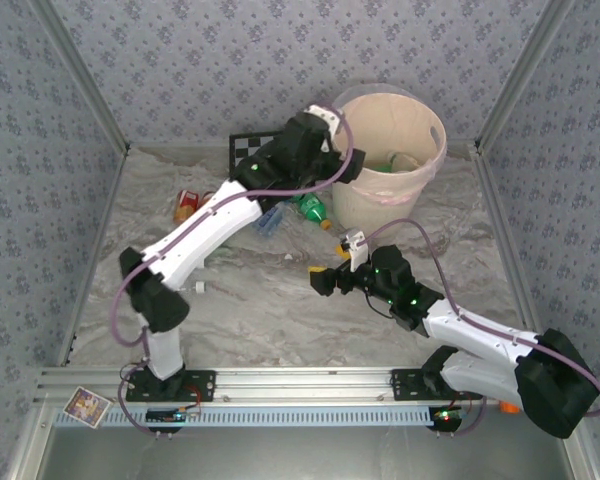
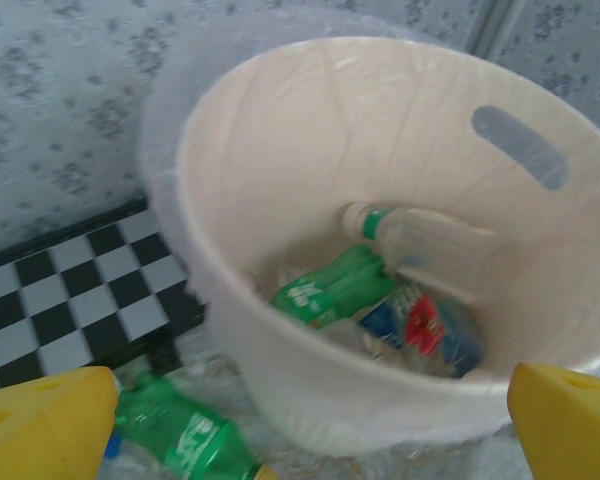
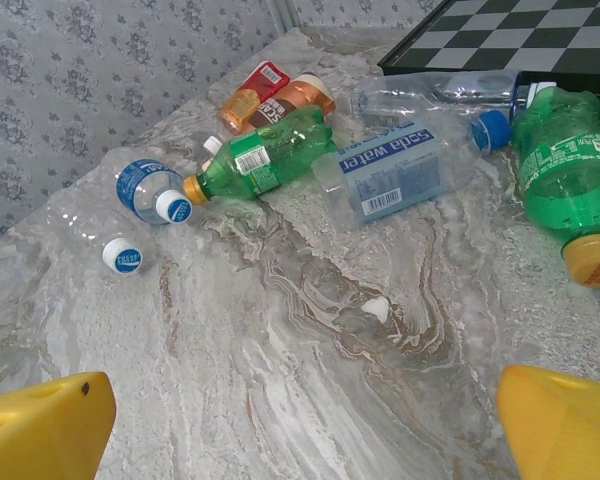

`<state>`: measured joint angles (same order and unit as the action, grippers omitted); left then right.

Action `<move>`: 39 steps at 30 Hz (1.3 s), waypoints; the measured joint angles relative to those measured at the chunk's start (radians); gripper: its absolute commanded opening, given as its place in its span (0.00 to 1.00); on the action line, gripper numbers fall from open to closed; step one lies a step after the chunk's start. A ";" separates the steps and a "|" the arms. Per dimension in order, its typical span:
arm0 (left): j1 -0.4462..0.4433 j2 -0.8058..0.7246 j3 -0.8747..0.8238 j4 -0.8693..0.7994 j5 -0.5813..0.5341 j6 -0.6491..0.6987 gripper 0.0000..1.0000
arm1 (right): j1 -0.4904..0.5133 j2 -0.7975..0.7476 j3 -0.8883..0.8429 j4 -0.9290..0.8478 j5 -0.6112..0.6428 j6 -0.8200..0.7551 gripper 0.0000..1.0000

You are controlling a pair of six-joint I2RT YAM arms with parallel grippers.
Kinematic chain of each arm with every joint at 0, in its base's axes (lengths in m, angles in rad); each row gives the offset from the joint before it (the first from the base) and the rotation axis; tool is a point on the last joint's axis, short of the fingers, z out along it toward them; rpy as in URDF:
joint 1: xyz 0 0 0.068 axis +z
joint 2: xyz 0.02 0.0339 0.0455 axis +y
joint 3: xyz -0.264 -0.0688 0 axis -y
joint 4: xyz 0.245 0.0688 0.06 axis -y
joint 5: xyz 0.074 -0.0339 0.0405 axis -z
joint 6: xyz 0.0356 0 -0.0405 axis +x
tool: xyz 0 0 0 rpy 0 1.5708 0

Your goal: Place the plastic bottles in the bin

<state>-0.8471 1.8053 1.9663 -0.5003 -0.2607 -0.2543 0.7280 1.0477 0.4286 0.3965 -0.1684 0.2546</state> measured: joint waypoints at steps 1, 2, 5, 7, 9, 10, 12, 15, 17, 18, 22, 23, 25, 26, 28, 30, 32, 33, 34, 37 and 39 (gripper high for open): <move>0.000 -0.045 -0.067 0.024 -0.021 0.000 1.00 | 0.001 0.001 0.000 0.000 0.000 0.000 1.00; 0.001 -0.090 -0.132 0.045 -0.042 -0.001 1.00 | 0.002 0.003 0.000 0.000 0.000 0.000 1.00; 0.011 -0.198 -0.303 0.098 -0.092 -0.013 1.00 | 0.005 0.006 0.000 0.000 0.000 0.000 1.00; 0.027 -0.260 -0.406 0.121 -0.118 -0.035 1.00 | 0.008 0.008 0.000 0.000 0.000 0.000 1.00; 0.057 -0.326 -0.520 0.137 -0.135 -0.075 1.00 | 0.009 0.009 0.000 0.000 0.000 0.000 1.00; 0.076 -0.356 -0.573 0.143 -0.138 -0.100 1.00 | 0.009 0.009 0.000 0.000 0.000 0.000 1.00; 0.132 -0.429 -0.698 0.155 -0.132 -0.163 1.00 | 0.010 0.009 0.000 0.001 0.000 0.000 1.00; 0.219 -0.531 -0.874 0.160 -0.126 -0.259 1.00 | 0.011 0.009 0.000 0.000 0.000 0.000 1.00; 0.258 -0.583 -0.965 0.150 -0.127 -0.315 1.00 | 0.011 0.012 0.000 0.002 0.000 0.000 1.00; 0.274 -0.609 -1.006 0.142 -0.129 -0.343 1.00 | 0.011 0.016 0.000 0.002 0.000 0.000 1.00; 0.315 -0.711 -1.125 0.106 -0.134 -0.426 1.00 | 0.011 0.035 0.000 0.004 0.000 0.000 1.00; 0.323 -0.736 -1.146 0.099 -0.139 -0.444 1.00 | 0.012 0.040 0.000 0.003 0.000 0.000 1.00; 0.336 -0.785 -1.184 0.083 -0.159 -0.485 0.99 | 0.013 0.047 0.000 0.003 0.000 0.000 1.00; 0.343 -0.808 -1.202 0.070 -0.170 -0.505 0.98 | 0.013 0.048 0.000 0.003 0.000 0.000 1.00; 0.354 -0.842 -1.231 0.045 -0.186 -0.542 0.97 | 0.013 0.048 0.000 0.004 0.001 0.000 1.00; 0.357 -0.856 -1.252 0.020 -0.200 -0.575 0.97 | 0.013 0.048 0.000 0.003 0.001 0.000 1.00; 0.357 -0.858 -1.270 0.003 -0.204 -0.608 0.96 | 0.013 0.048 0.000 0.004 0.001 0.000 1.00; 0.357 -0.858 -1.285 -0.002 -0.204 -0.627 0.95 | 0.013 0.048 0.000 0.004 0.001 0.000 1.00; 0.357 -0.858 -1.301 -0.005 -0.204 -0.647 0.94 | 0.013 0.048 0.000 0.004 0.001 0.000 1.00; 0.357 -0.856 -1.353 -0.007 -0.198 -0.702 0.91 | 0.013 0.048 0.000 0.003 0.006 0.000 1.00; 0.357 -0.852 -1.378 -0.009 -0.190 -0.737 0.89 | 0.013 0.048 0.000 0.003 0.008 0.000 1.00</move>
<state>-0.4896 0.9535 0.5880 -0.5095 -0.4511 -0.9913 0.7406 1.0958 0.4286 0.4000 -0.1604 0.2546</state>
